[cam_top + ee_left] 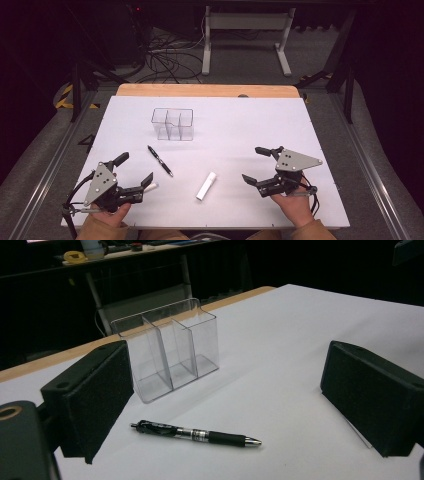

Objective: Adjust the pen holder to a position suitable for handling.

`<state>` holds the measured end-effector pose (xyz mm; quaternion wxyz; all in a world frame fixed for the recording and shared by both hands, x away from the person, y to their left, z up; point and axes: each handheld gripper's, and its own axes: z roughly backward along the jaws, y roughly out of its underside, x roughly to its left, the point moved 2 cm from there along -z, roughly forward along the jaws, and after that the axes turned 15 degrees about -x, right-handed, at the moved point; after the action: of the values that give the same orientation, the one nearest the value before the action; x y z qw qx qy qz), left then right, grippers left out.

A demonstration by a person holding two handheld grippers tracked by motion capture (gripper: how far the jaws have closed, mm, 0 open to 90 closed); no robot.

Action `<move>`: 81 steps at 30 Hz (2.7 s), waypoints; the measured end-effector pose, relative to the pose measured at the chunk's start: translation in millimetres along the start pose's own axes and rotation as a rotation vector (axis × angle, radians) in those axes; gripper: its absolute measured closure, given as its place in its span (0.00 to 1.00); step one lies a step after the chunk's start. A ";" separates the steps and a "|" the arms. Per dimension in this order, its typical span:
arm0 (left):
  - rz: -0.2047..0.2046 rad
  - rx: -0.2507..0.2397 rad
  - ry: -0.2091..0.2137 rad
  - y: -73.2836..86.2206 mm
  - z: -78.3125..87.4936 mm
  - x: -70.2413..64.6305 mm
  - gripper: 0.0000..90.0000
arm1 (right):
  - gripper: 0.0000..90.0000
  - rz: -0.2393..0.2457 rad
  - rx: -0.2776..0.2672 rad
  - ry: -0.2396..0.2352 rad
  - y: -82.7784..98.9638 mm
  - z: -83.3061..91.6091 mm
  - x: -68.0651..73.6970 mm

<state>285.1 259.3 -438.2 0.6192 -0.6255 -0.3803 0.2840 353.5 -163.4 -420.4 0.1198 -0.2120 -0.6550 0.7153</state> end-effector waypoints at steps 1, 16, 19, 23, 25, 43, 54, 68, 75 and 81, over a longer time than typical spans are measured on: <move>0.000 0.000 0.000 0.0 0.0 0.0 0.08 | 0.11 0.003 0.001 -0.001 -1.0 -2.1 -0.3; 0.002 0.000 0.006 0.6 -0.5 0.6 0.08 | 0.11 0.038 0.002 -0.038 -19.2 -26.7 -4.8; 0.001 -0.001 0.007 0.4 -0.3 0.5 0.08 | 0.10 0.042 0.004 -0.042 -19.6 -28.8 -3.7; 0.001 -0.002 0.007 0.2 -0.4 0.6 0.08 | 0.10 0.036 0.006 -0.035 -20.6 -29.6 -5.0; 0.003 0.003 0.007 0.2 -0.7 0.3 0.08 | 0.14 0.026 0.001 -0.025 -24.0 -29.5 -7.1; 0.029 0.009 -0.004 -1.4 5.1 0.0 0.08 | 0.30 0.069 0.141 -0.114 -42.9 -82.6 -14.9; 0.028 0.014 0.000 -0.8 3.3 1.3 0.08 | 0.36 0.102 0.211 -0.132 -44.3 -117.9 -21.1; 0.029 0.013 0.006 -0.7 2.2 2.2 0.08 | 0.42 0.141 0.311 -0.158 -41.5 -158.2 -24.9; 0.029 0.014 0.009 -0.2 1.7 2.9 0.08 | 0.45 0.102 0.369 -0.167 -37.2 -182.9 -28.4; 0.029 0.016 0.007 0.2 1.8 3.4 0.08 | 0.45 0.115 0.401 -0.182 -34.3 -197.1 -29.6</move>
<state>285.5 263.1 -438.1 0.6215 -0.6268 -0.3669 0.2938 466.6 1.9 -392.4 0.0593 -0.1555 -0.4946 0.8530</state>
